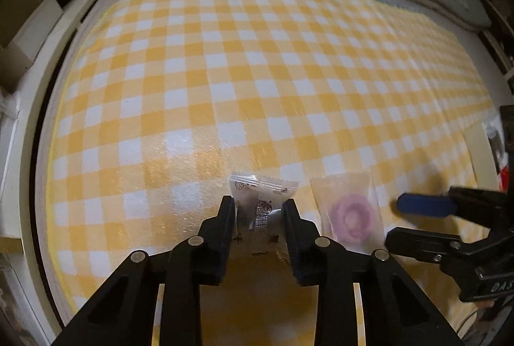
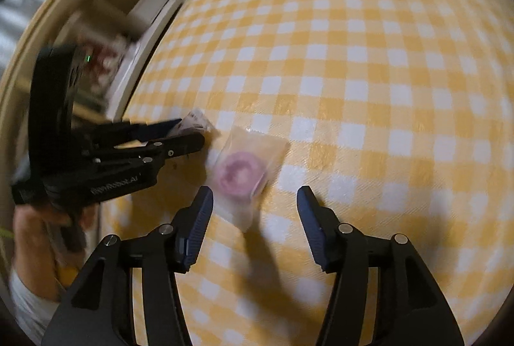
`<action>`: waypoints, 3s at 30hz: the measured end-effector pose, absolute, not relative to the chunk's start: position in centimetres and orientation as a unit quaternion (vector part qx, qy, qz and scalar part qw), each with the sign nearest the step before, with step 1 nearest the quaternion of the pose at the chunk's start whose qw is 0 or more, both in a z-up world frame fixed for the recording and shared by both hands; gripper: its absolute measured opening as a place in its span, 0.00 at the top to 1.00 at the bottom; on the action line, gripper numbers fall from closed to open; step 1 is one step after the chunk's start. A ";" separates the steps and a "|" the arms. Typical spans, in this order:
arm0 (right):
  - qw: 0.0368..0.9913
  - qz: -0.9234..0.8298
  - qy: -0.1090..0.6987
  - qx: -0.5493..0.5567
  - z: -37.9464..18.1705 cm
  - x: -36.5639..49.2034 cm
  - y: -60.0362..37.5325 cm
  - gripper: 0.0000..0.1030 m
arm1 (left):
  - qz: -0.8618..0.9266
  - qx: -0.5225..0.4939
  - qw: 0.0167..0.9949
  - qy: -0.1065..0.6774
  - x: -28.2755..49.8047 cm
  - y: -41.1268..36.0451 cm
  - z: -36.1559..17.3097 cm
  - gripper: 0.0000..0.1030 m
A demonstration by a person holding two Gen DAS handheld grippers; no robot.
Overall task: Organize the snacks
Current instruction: 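Grasp the clear wrapped candy with the left tool while the right tool grasps the pink-ring packet, then lift and carry both candies over the white tray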
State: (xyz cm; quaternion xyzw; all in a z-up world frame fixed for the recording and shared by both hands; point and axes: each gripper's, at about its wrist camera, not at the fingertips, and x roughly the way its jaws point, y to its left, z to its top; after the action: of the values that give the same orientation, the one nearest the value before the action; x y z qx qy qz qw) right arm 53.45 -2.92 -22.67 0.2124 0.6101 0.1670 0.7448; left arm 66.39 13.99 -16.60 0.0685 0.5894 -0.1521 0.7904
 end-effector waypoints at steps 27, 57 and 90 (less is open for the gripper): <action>0.811 0.174 0.558 0.022 -21.7 53.2 5.1 0.53 | -0.096 -0.033 0.846 0.523 54.2 23.3 -9.8 0.74; 0.898 0.137 0.417 0.026 -0.6 41.9 -6.4 0.53 | -0.079 0.012 0.911 0.405 34.5 14.0 10.8 0.74; 0.916 0.008 0.400 0.029 3.3 30.7 -29.5 0.52 | -0.218 0.037 0.888 0.403 31.6 -10.6 10.1 0.74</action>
State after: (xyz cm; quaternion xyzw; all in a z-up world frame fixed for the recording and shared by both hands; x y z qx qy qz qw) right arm 30.72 -29.50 3.30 0.0290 0.4003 0.0079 0.9159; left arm 31.65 -10.63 10.08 0.0369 0.4032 -0.2175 0.8881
